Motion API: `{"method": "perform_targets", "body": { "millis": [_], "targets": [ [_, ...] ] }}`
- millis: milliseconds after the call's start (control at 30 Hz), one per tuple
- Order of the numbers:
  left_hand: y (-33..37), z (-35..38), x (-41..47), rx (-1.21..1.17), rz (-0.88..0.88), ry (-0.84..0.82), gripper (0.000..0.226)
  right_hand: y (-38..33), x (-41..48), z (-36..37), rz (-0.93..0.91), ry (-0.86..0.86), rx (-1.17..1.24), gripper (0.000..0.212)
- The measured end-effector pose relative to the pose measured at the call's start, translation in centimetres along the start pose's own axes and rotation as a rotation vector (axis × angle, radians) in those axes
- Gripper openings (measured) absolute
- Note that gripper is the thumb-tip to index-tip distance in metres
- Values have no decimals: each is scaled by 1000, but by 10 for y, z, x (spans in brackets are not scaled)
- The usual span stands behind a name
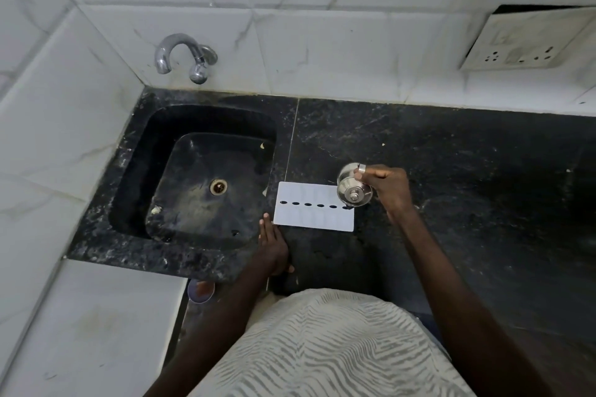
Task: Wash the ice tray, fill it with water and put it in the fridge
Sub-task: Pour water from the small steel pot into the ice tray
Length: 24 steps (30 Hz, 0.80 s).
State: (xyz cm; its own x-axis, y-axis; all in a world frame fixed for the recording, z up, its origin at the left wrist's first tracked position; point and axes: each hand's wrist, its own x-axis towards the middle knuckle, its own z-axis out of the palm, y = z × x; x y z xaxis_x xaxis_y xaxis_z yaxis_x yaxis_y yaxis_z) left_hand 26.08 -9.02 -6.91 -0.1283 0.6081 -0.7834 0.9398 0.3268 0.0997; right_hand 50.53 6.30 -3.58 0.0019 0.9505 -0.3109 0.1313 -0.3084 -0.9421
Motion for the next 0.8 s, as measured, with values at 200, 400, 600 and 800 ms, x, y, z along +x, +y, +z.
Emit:
{"method": "perform_targets", "body": {
  "millis": [200, 400, 600, 800],
  "targets": [
    [-2, 2, -1, 4, 9, 8, 131, 2, -4, 2, -61, -19, -37, 26],
    [-2, 2, -1, -8, 6, 1, 131, 2, -7, 3, -132, -49, -118, 21],
    [1, 1, 0, -1, 1, 5, 130, -3, -8, 2, -155, -64, -135, 23],
    [1, 1, 0, 9, -4, 1, 130, -4, -6, 0, -169, -60, -125, 22]
  ]
}}
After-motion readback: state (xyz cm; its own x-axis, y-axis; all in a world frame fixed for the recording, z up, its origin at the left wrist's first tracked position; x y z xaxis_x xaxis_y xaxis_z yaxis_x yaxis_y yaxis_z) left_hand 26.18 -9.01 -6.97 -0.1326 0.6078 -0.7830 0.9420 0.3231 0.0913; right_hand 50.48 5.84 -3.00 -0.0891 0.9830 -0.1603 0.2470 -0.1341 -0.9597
